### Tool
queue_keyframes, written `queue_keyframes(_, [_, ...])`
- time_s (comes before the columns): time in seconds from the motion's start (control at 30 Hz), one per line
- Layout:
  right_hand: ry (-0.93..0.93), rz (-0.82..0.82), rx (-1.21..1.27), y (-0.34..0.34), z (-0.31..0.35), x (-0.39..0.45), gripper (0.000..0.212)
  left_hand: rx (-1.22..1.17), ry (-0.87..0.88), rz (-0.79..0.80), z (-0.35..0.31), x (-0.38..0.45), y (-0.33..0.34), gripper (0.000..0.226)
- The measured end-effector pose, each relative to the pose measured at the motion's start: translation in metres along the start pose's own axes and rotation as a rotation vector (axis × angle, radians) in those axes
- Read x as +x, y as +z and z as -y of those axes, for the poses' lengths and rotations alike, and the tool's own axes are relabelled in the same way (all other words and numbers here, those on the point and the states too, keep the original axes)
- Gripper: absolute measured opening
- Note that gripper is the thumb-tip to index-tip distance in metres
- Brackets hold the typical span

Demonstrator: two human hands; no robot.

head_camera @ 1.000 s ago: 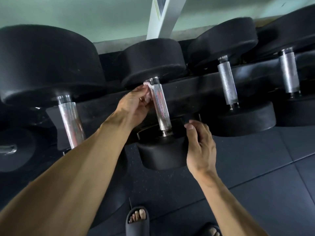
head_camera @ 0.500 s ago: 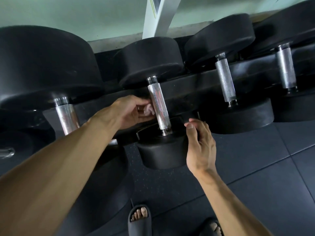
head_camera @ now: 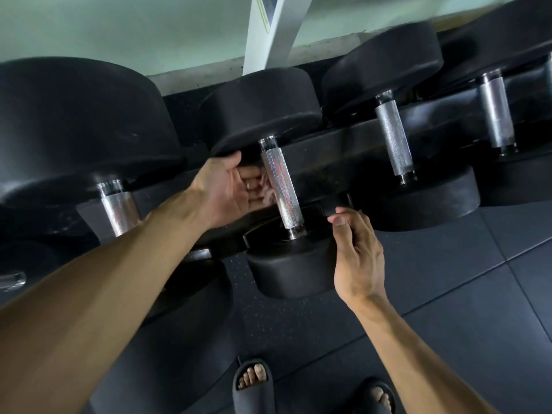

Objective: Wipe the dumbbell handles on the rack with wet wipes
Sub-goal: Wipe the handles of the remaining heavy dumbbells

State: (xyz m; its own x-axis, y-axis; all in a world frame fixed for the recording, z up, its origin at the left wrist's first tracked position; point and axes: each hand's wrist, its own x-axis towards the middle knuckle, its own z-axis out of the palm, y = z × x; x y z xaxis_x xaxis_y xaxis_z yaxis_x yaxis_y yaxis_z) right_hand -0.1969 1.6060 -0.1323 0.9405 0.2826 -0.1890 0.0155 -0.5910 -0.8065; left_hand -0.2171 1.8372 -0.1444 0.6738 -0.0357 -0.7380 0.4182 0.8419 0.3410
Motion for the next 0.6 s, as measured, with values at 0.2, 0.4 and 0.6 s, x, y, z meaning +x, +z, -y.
queue_keyframes(0.2, [-0.012,-0.016,-0.025,0.002,-0.002,0.001,0.052,0.227,-0.124,0.082,0.022,-0.014,-0.011,0.068])
queue_keyframes(0.4, [0.012,-0.002,-0.021,0.001,-0.003,0.002,0.048,-0.017,0.003,0.006,0.01,0.0,0.003,0.068])
queue_keyframes(0.6, [0.013,-0.021,-0.021,0.002,-0.003,0.002,0.055,0.2,-0.093,-0.01,0.036,-0.015,-0.002,0.071])
